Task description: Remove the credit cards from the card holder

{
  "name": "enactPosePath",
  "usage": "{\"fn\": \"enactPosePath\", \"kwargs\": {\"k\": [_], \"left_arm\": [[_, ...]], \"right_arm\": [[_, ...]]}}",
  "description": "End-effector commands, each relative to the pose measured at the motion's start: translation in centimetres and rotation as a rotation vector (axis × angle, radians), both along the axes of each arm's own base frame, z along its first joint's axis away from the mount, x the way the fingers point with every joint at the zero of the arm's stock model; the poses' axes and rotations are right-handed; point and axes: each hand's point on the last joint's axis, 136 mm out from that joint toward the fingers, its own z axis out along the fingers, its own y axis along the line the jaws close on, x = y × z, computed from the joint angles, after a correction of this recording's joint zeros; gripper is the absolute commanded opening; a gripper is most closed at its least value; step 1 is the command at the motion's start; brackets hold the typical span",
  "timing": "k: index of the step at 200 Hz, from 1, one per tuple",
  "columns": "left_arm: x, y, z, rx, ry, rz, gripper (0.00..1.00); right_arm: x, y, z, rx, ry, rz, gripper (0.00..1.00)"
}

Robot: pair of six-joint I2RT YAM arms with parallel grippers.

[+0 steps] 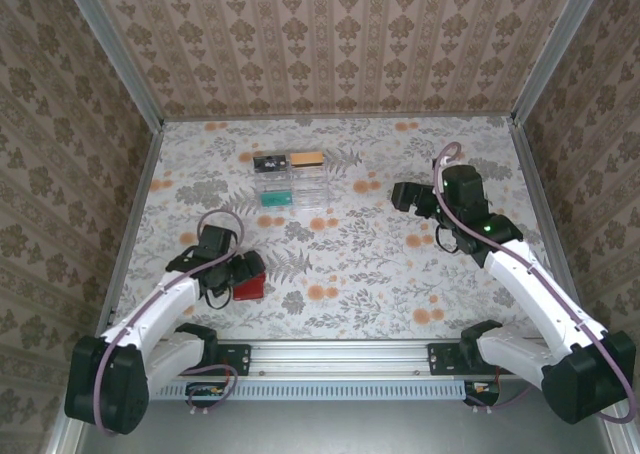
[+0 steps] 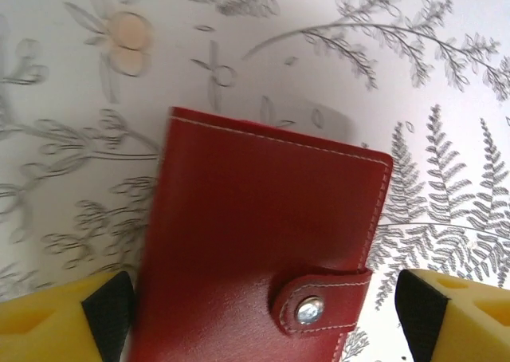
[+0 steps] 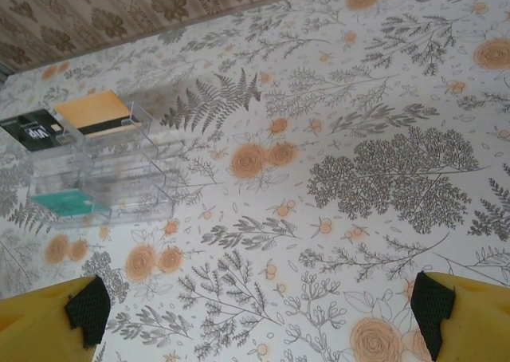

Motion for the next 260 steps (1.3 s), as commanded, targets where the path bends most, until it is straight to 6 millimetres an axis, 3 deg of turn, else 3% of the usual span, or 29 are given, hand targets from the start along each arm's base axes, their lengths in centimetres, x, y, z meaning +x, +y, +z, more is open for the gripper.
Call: {"fn": "enactPosePath", "kwargs": {"k": [1, 56, 159, 178, 207, 235, 260], "left_arm": [[0.7, -2.6, 0.1, -0.096, -0.032, -0.04, 0.87], [1.8, -7.9, 1.5, -0.192, -0.103, -0.101, 0.89], [4.7, -16.6, 2.2, -0.175, -0.138, -0.245, 0.88], [4.6, -16.7, 2.4, -0.178, -0.136, -0.24, 0.9], [4.2, -15.2, 2.9, -0.13, -0.129, -0.215, 0.97], [3.9, -12.3, 3.8, -0.057, -0.096, -0.158, 1.0], [3.3, -8.2, 4.5, 0.111, -0.057, -0.104, 1.0]], "right_arm": [[-0.5, -0.1, 1.2, -0.027, -0.012, -0.005, 1.0], [-1.3, 0.0, 1.2, -0.025, -0.005, -0.005, 1.0], [-2.8, 0.2, 0.7, -0.041, 0.049, -0.009, 1.0], [-3.0, 1.1, 0.5, -0.052, 0.071, 0.02, 1.0], [-3.5, 3.3, -0.7, -0.113, 0.122, 0.063, 1.0], [-3.8, 6.4, -2.1, -0.185, 0.155, 0.1, 1.0], [-3.8, 9.8, -3.5, -0.243, 0.19, 0.141, 1.0]]}}
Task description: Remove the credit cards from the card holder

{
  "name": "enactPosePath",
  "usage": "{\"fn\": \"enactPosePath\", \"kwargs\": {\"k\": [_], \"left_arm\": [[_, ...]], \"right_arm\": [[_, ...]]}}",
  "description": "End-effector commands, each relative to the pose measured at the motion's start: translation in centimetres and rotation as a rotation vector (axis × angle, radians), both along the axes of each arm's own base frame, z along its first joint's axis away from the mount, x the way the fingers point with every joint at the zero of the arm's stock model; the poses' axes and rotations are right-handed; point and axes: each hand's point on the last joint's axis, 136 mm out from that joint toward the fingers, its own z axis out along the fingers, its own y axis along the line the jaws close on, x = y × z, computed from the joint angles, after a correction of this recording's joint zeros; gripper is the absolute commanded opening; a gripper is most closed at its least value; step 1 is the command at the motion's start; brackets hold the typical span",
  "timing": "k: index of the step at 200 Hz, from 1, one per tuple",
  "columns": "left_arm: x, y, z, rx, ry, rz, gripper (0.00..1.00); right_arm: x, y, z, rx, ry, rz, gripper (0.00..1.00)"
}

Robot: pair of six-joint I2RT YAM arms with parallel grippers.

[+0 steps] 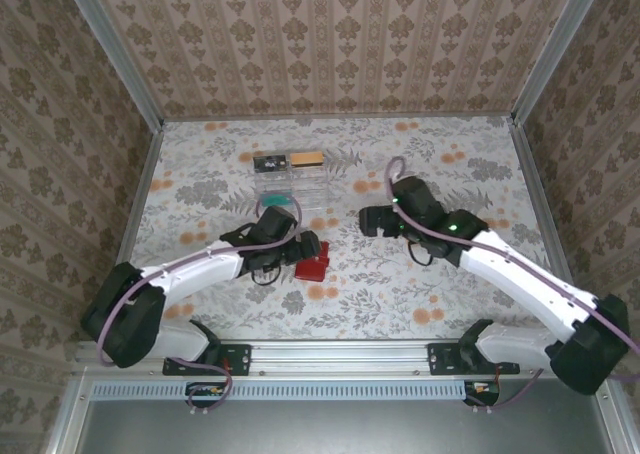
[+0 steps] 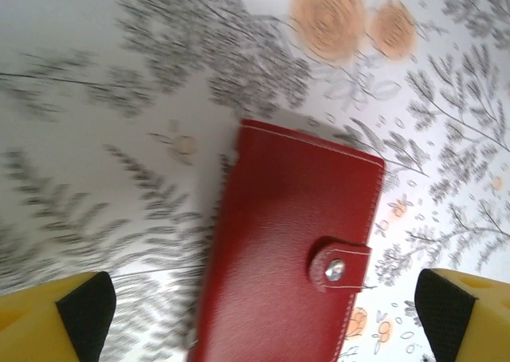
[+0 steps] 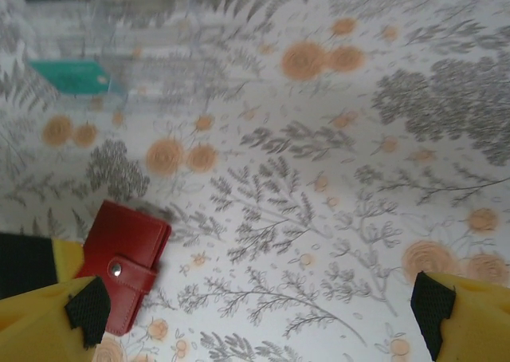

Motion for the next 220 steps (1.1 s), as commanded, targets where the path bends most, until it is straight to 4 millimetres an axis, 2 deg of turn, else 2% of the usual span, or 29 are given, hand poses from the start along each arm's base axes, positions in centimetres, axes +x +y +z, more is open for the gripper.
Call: {"fn": "enactPosePath", "kwargs": {"k": [1, 20, 23, 32, 59, 69, 102, 117, 138, 178, 220], "left_arm": [[-0.6, 4.4, 1.1, 0.173, 0.022, 0.068, 1.0], [-1.2, 6.1, 1.5, 0.167, 0.0, 0.086, 1.0], [-1.3, 6.4, 1.5, 0.162, -0.001, 0.094, 1.0], [-1.6, 7.4, 1.6, 0.146, -0.009, 0.124, 1.0], [-2.4, 9.8, 2.2, 0.076, -0.036, 0.195, 1.0], [-2.5, 10.4, 2.5, 0.056, -0.059, 0.211, 1.0], [-3.1, 11.8, 2.9, 0.024, -0.093, 0.248, 1.0], [-3.5, 11.9, 2.6, 0.02, -0.081, 0.246, 1.0], [-3.5, 12.3, 2.3, 0.012, -0.065, 0.267, 1.0], [-3.8, 12.5, 1.9, 0.017, -0.051, 0.272, 1.0], [-3.9, 12.6, 1.8, 0.015, -0.052, 0.279, 1.0]], "right_arm": [[0.1, 1.5, -0.6, -0.069, 0.016, -0.024, 1.0], [0.1, 4.2, -1.4, -0.074, 0.038, 0.014, 0.98], [0.1, 4.7, -2.3, -0.09, 0.057, 0.021, 0.96], [0.1, 5.9, -3.1, -0.104, 0.08, 0.035, 0.93], [-0.3, 9.1, -5.7, -0.154, 0.166, 0.086, 0.65], [-0.5, 10.2, -6.7, -0.168, 0.194, 0.093, 0.57], [-1.0, 13.0, -9.6, -0.233, 0.258, 0.138, 0.48], [-1.0, 13.6, -10.9, -0.269, 0.288, 0.142, 0.42], [-1.0, 14.3, -12.3, -0.297, 0.326, 0.159, 0.39], [-1.1, 15.5, -14.0, -0.328, 0.375, 0.175, 0.4], [-1.4, 15.4, -15.5, -0.366, 0.409, 0.182, 0.38]]}}
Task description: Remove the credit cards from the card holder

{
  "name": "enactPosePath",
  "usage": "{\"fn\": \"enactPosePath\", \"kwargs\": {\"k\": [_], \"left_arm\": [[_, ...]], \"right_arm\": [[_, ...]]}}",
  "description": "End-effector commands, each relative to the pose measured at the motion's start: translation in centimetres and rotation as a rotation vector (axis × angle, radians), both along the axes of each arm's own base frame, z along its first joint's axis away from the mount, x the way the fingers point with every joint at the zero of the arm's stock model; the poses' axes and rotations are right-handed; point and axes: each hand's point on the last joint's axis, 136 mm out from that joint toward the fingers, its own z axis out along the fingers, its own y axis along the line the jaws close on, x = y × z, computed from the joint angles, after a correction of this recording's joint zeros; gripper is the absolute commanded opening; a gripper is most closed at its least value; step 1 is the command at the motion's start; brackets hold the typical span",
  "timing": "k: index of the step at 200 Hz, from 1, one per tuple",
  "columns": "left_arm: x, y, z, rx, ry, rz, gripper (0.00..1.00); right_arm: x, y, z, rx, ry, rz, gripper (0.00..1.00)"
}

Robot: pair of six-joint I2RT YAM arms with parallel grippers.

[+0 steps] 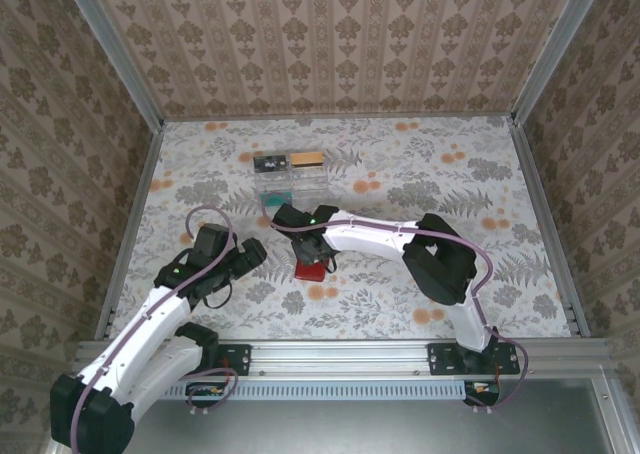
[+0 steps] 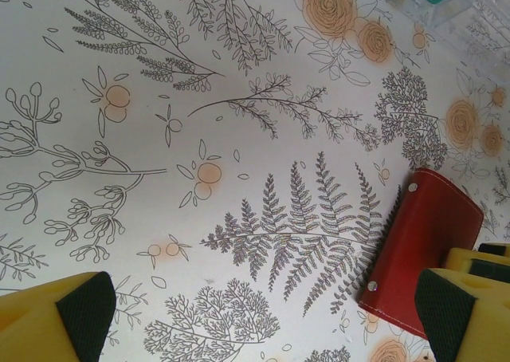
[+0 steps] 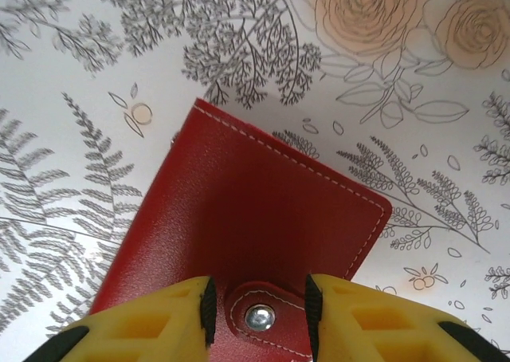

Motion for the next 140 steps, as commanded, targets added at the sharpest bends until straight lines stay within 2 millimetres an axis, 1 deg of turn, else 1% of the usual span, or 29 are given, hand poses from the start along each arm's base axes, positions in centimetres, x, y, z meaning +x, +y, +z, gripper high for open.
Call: {"fn": "enactPosePath", "kwargs": {"k": [1, 26, 44, 62, 75, 113, 128, 140], "left_arm": [[-0.7, 0.4, -0.6, 0.01, 0.02, -0.004, 1.0], [-0.7, 0.4, -0.8, 0.009, 0.022, 0.003, 1.0], [-0.6, 0.4, -0.9, 0.009, 0.022, 0.003, 1.0], [-0.6, 0.4, -0.9, 0.007, 0.021, 0.003, 1.0], [-0.6, 0.3, -0.9, 0.006, 0.021, 0.002, 1.0], [-0.4, 0.3, -0.9, 0.008, 0.021, 0.001, 1.0], [-0.3, 0.2, -1.0, 0.007, 0.022, 0.001, 1.0], [-0.3, 0.2, -1.0, 0.005, 0.023, -0.002, 1.0]], "right_arm": [[-0.9, -0.4, -0.8, -0.049, 0.046, 0.009, 0.38], [-1.0, -0.3, -1.4, -0.055, 0.06, 0.018, 0.41], [-1.1, -0.3, -1.7, -0.058, 0.071, 0.018, 0.48], [-1.2, -0.4, -1.6, -0.069, 0.07, 0.017, 0.47], [-1.2, -0.4, -1.1, -0.083, 0.055, 0.021, 0.45], [-1.2, 0.0, 0.3, -0.103, 0.023, 0.031, 0.46], [-1.2, 0.3, 0.4, -0.09, 0.026, 0.033, 0.46], [-1.3, 0.3, -0.1, -0.096, 0.035, 0.038, 0.45]]}}
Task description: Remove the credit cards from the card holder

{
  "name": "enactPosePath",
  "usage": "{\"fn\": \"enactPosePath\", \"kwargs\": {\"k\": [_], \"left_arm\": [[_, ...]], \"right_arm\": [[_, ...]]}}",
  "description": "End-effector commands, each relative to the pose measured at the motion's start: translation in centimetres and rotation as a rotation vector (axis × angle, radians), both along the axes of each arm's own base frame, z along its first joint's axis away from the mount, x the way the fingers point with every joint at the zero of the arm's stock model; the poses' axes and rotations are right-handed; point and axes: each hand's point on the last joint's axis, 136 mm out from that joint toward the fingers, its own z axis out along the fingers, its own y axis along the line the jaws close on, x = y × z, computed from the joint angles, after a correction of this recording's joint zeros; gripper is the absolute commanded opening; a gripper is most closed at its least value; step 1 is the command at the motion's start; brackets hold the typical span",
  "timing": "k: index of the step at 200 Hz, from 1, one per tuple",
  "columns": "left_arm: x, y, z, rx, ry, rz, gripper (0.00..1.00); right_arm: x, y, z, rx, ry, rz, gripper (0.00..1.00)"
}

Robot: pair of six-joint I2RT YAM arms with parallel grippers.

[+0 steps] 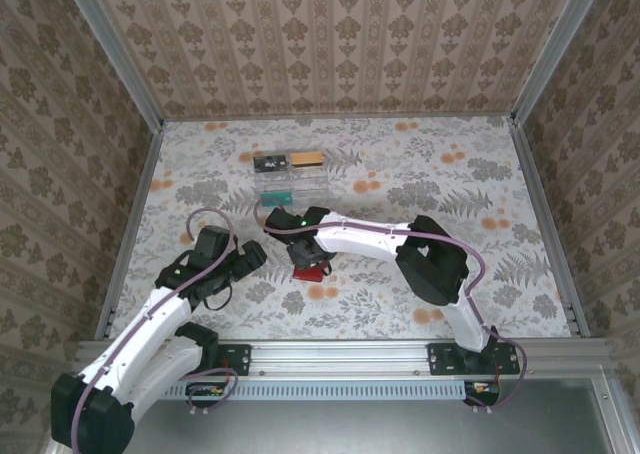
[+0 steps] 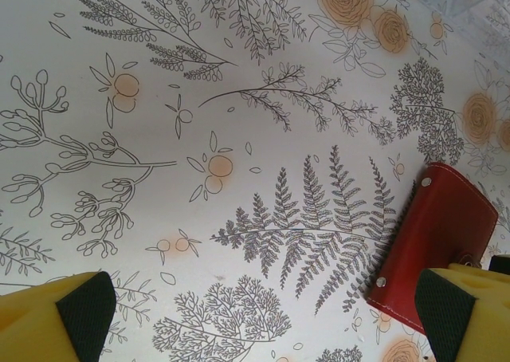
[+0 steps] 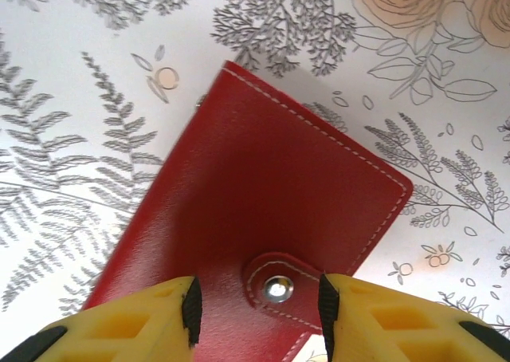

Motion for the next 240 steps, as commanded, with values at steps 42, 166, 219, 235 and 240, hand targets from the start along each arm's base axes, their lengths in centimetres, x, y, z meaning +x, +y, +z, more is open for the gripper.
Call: {"fn": "enactPosePath", "kwargs": {"k": [42, 166, 219, 235, 240], "left_arm": [[0.0, -0.1, -0.3, -0.008, 0.012, -0.008, 1.0], [1.0, -5.2, 1.8, -0.279, -0.047, -0.129, 0.48], [2.8, -9.4, 1.6, -0.506, -0.007, -0.168, 0.0], [3.5, -10.4, 1.4, -0.553, 0.008, -0.174, 0.0], [3.7, -10.7, 1.2, -0.563, 0.012, -0.178, 0.0]], "right_arm": [[-0.7, -1.1, -2.0, -0.079, 0.043, 0.003, 0.42], [0.2, -0.9, 0.3, 0.024, -0.04, 0.025, 0.0], [0.6, -0.1, 1.1, 0.097, -0.083, 0.035, 0.0], [0.6, 0.0, 1.1, 0.114, -0.087, 0.035, 0.0], [0.6, 0.1, 1.1, 0.118, -0.087, 0.037, 0.0]]}}
